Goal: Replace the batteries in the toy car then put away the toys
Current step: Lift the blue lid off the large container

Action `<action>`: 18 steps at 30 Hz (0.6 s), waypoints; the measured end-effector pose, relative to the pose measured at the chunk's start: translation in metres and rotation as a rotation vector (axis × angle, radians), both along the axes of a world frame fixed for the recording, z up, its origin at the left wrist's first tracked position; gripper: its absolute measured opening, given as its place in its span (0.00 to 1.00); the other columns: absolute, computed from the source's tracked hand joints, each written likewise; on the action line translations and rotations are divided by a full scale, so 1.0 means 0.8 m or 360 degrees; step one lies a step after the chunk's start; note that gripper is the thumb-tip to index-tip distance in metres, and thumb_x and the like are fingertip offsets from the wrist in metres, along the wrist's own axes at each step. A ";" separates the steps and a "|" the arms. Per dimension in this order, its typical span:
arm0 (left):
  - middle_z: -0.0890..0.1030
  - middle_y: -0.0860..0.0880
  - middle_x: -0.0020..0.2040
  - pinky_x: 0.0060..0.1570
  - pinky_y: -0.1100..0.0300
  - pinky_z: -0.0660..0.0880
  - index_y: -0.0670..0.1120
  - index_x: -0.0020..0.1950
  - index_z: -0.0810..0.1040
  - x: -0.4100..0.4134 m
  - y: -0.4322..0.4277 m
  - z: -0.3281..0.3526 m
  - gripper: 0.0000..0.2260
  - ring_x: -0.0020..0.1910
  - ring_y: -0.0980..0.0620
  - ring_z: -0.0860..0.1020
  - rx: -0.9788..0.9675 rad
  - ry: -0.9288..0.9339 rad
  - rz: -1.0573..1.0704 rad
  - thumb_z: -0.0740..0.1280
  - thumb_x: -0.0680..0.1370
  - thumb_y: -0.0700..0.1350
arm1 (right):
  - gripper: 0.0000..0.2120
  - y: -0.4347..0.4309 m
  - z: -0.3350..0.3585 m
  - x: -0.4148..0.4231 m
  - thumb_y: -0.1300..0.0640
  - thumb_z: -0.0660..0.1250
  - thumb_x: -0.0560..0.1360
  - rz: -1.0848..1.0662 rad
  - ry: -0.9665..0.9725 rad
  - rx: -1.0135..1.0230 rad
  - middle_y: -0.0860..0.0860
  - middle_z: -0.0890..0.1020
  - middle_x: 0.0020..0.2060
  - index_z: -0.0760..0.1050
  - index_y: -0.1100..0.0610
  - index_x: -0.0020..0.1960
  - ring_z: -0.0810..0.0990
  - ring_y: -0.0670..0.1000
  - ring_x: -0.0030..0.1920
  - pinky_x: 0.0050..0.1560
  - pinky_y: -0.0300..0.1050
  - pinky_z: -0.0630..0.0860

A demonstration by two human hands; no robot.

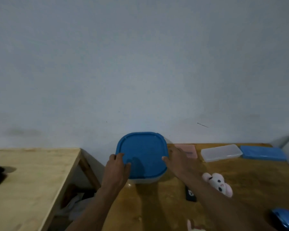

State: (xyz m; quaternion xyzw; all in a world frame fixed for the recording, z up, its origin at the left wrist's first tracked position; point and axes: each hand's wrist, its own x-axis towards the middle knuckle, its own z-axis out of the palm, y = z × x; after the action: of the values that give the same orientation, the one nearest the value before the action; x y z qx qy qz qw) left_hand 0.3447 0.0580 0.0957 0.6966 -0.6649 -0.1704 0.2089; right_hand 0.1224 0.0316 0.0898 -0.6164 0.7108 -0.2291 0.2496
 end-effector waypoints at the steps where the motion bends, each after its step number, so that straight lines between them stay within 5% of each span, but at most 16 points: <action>1: 0.71 0.42 0.65 0.55 0.55 0.77 0.43 0.72 0.66 0.011 -0.014 -0.002 0.22 0.57 0.46 0.76 0.0040 0.0015 -0.0025 0.63 0.80 0.50 | 0.10 -0.010 -0.005 0.004 0.49 0.64 0.77 -0.0039 0.0014 0.0033 0.49 0.79 0.49 0.74 0.53 0.55 0.78 0.46 0.43 0.34 0.34 0.70; 5: 0.71 0.42 0.63 0.57 0.53 0.77 0.43 0.72 0.65 0.035 -0.061 -0.011 0.25 0.58 0.45 0.75 0.0219 0.0061 -0.0045 0.67 0.78 0.49 | 0.12 -0.032 -0.022 0.020 0.47 0.64 0.77 -0.0230 0.0112 0.0243 0.53 0.79 0.48 0.74 0.56 0.51 0.78 0.49 0.42 0.30 0.36 0.67; 10: 0.70 0.41 0.62 0.59 0.49 0.76 0.43 0.71 0.63 0.039 -0.107 -0.028 0.37 0.61 0.42 0.72 0.0475 0.0057 -0.0020 0.76 0.69 0.53 | 0.15 -0.053 -0.038 0.037 0.44 0.70 0.71 -0.0290 0.0116 0.0218 0.50 0.79 0.47 0.74 0.52 0.52 0.79 0.50 0.45 0.45 0.47 0.80; 18: 0.71 0.41 0.61 0.58 0.50 0.72 0.42 0.66 0.66 0.033 -0.148 -0.035 0.42 0.62 0.42 0.68 0.0734 -0.0147 0.0070 0.81 0.60 0.55 | 0.21 -0.087 -0.031 0.047 0.49 0.79 0.61 -0.0288 0.0258 0.0530 0.49 0.81 0.45 0.75 0.54 0.49 0.79 0.50 0.44 0.42 0.43 0.80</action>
State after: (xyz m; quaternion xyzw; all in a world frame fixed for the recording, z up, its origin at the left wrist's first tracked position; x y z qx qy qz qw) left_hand 0.3710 -0.0603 0.0677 0.7473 -0.6019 -0.2811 0.0171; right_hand 0.1601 -0.0382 0.0653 -0.5165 0.8092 -0.0796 0.2684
